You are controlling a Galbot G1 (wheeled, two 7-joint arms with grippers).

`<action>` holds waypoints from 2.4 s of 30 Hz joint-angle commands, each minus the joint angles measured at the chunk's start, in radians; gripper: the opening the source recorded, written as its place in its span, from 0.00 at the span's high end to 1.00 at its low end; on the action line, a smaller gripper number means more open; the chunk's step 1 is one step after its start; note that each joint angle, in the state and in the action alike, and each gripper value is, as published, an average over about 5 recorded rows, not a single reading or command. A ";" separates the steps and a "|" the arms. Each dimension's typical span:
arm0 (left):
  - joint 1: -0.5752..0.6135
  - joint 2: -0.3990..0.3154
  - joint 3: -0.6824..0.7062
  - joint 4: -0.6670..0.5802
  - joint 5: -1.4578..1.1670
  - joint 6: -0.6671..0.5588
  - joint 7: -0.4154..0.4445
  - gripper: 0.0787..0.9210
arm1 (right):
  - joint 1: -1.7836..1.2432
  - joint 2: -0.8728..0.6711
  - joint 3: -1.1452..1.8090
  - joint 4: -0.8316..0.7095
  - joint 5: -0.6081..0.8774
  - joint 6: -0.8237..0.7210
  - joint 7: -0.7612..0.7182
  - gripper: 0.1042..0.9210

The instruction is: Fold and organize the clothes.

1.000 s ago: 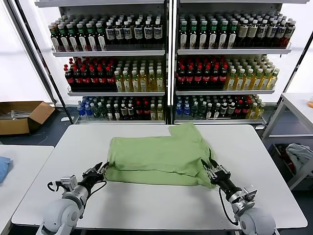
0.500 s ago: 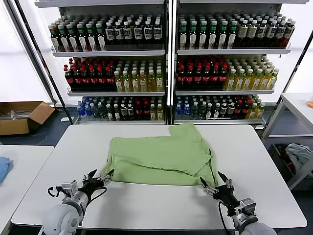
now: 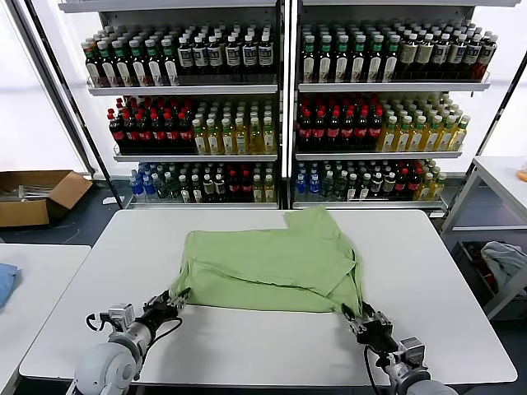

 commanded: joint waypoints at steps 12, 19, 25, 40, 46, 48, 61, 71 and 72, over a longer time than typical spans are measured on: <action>0.046 0.031 -0.017 -0.040 0.005 0.023 0.046 0.98 | -0.030 -0.011 0.001 0.039 0.027 -0.023 0.011 0.96; 0.205 0.047 -0.065 -0.183 0.008 0.039 0.020 0.98 | -0.165 -0.024 0.038 0.161 0.028 -0.027 0.009 0.96; 0.350 0.041 -0.120 -0.292 0.028 0.039 0.007 0.98 | -0.338 -0.011 0.086 0.267 -0.001 -0.010 -0.006 0.96; 0.572 -0.015 -0.229 -0.414 0.137 0.040 0.005 0.98 | -0.520 0.008 0.140 0.346 -0.065 0.032 -0.043 0.96; 0.569 -0.015 -0.259 -0.451 0.143 0.040 0.003 0.92 | -0.467 -0.002 0.151 0.343 -0.027 0.065 -0.042 0.81; 0.558 -0.008 -0.273 -0.458 0.134 0.040 0.002 0.85 | -0.428 -0.011 0.169 0.346 0.017 0.073 -0.037 0.74; 0.280 0.163 -0.294 -0.295 -0.044 0.039 0.024 0.41 | 0.054 -0.214 0.134 0.167 0.253 -0.020 -0.038 0.28; -0.045 0.262 -0.075 -0.041 -0.095 0.039 0.068 0.13 | 0.550 -0.230 -0.141 -0.209 0.284 -0.174 -0.108 0.12; -0.069 0.262 -0.057 -0.019 -0.095 0.039 0.068 0.12 | 0.583 -0.226 -0.165 -0.239 0.284 -0.178 -0.109 0.12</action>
